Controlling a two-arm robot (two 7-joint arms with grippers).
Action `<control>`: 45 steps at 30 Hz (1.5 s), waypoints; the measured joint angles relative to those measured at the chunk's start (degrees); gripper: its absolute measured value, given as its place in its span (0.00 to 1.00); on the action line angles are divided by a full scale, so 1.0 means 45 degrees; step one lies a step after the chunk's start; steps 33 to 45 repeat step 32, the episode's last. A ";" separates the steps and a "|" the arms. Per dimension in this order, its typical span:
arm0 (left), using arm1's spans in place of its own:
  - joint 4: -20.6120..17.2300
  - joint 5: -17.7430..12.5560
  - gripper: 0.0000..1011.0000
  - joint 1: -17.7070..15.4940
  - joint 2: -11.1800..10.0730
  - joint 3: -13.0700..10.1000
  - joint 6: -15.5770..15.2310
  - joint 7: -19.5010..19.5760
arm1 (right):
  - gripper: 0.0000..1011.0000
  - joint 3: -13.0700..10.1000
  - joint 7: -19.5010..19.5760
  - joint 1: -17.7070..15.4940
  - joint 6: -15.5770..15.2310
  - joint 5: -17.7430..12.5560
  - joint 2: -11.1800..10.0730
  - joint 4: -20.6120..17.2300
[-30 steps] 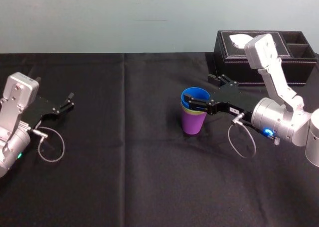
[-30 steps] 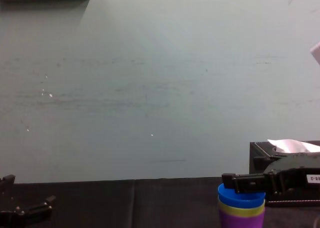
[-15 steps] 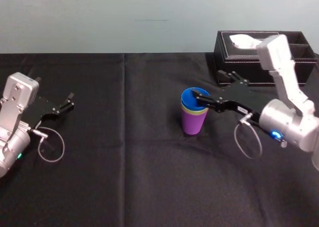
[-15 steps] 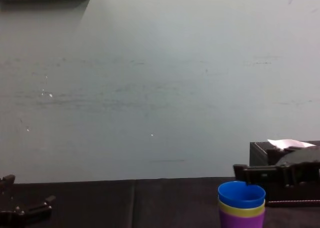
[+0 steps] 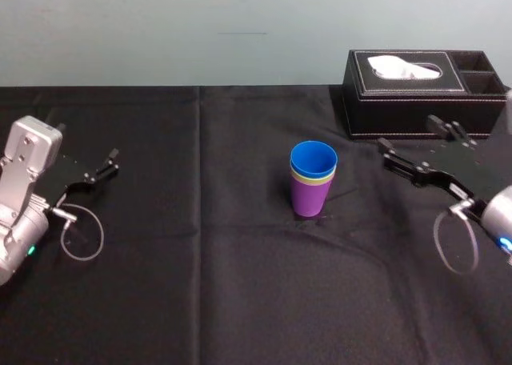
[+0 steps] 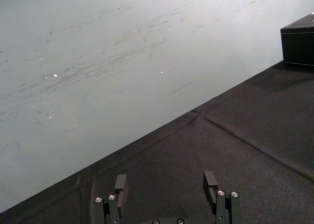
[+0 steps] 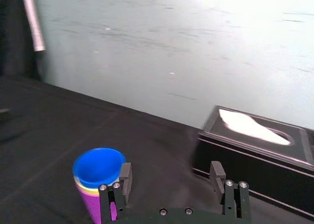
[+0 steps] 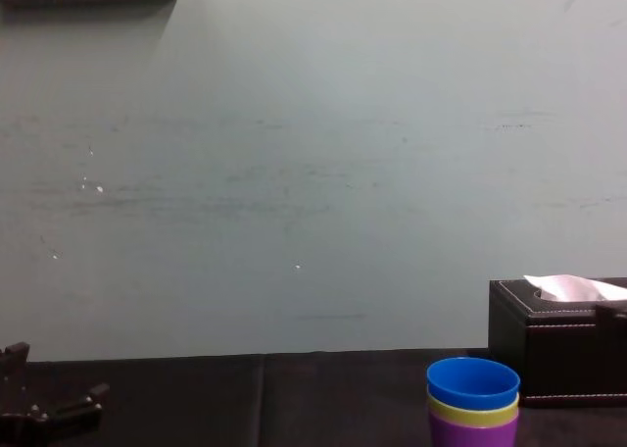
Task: Stack the three plastic cups sequentially using one hand.
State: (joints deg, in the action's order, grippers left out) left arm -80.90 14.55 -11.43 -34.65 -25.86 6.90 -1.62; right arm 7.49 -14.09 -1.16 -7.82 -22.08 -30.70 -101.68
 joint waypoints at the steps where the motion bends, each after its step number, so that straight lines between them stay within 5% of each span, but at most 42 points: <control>1: 0.0000 0.0000 1.00 0.0000 0.0001 0.0000 0.0000 0.0000 | 0.99 -0.0099 0.0054 -0.0102 0.0051 0.0003 0.0004 -0.0006; 9: 0.0000 -0.0001 1.00 0.0000 0.0001 0.0000 0.0001 0.0000 | 0.99 -0.0841 0.0477 -0.0754 0.0338 0.0339 0.0182 0.0414; 23: 0.0000 -0.0001 1.00 -0.0001 0.0001 0.0000 0.0001 0.0000 | 0.99 -0.1177 0.0451 -0.0517 0.0349 0.0638 0.0774 0.2028; 45: 0.0000 0.0000 1.00 -0.0001 0.0001 0.0001 0.0000 0.0000 | 0.99 -0.1164 0.0437 -0.0528 0.0343 0.0642 0.0752 0.1954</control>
